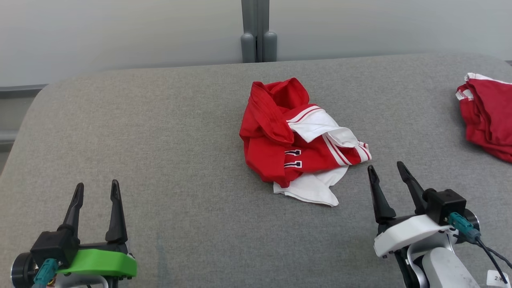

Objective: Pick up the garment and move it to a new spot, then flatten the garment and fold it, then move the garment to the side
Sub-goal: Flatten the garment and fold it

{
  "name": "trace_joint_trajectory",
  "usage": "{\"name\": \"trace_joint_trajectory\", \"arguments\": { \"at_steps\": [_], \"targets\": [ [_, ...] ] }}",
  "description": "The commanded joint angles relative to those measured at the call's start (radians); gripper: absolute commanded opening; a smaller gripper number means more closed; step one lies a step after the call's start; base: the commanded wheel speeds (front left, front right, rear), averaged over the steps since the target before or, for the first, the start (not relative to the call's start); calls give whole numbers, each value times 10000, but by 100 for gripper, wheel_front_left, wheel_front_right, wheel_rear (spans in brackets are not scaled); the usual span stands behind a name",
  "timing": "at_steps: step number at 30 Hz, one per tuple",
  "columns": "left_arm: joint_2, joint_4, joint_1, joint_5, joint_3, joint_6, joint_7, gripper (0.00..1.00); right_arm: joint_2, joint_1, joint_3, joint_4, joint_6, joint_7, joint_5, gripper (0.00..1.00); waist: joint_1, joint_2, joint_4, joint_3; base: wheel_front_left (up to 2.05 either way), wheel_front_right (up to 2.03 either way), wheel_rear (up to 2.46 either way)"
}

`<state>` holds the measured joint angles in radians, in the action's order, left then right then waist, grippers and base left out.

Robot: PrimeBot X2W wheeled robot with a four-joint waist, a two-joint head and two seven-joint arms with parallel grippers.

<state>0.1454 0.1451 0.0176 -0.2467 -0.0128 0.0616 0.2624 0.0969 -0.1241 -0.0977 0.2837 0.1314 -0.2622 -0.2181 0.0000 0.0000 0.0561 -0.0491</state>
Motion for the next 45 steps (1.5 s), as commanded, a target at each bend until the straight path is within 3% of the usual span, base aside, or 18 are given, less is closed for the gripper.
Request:
{"name": "trace_joint_trajectory", "arguments": {
  "at_steps": [1,12,31,32,33,39,45],
  "targets": [
    [-30,36,240,60,-27,59,30,100,49,-190,-88,89,-16,-21,78,100,0,0,90,-89,0,0,0],
    [-307,287,862,334,175,346,30,100,21,-1590,-500,1643,-16,217,279,100,0,0,730,-768,0,0,0],
    [-708,597,1499,497,247,578,30,100,-332,-3242,-248,5910,-16,356,473,100,0,0,1400,-1419,0,0,0],
    [-722,613,1506,510,245,589,30,100,-354,-3267,-310,6063,-14,385,426,35,0,0,1412,-1412,0,0,0],
    [-736,628,1519,526,234,599,30,100,-378,-3305,-386,6265,-11,402,324,0,0,0,1417,-1397,0,0,0],
    [-781,663,1303,612,55,614,30,100,-259,-3518,-459,6523,-18,120,54,0,0,0,1200,-1214,0,0,0],
    [-808,676,1202,652,-47,627,30,100,218,-3370,-371,5947,-19,-24,-134,0,0,0,791,-1007,0,0,0]
  ]
}}
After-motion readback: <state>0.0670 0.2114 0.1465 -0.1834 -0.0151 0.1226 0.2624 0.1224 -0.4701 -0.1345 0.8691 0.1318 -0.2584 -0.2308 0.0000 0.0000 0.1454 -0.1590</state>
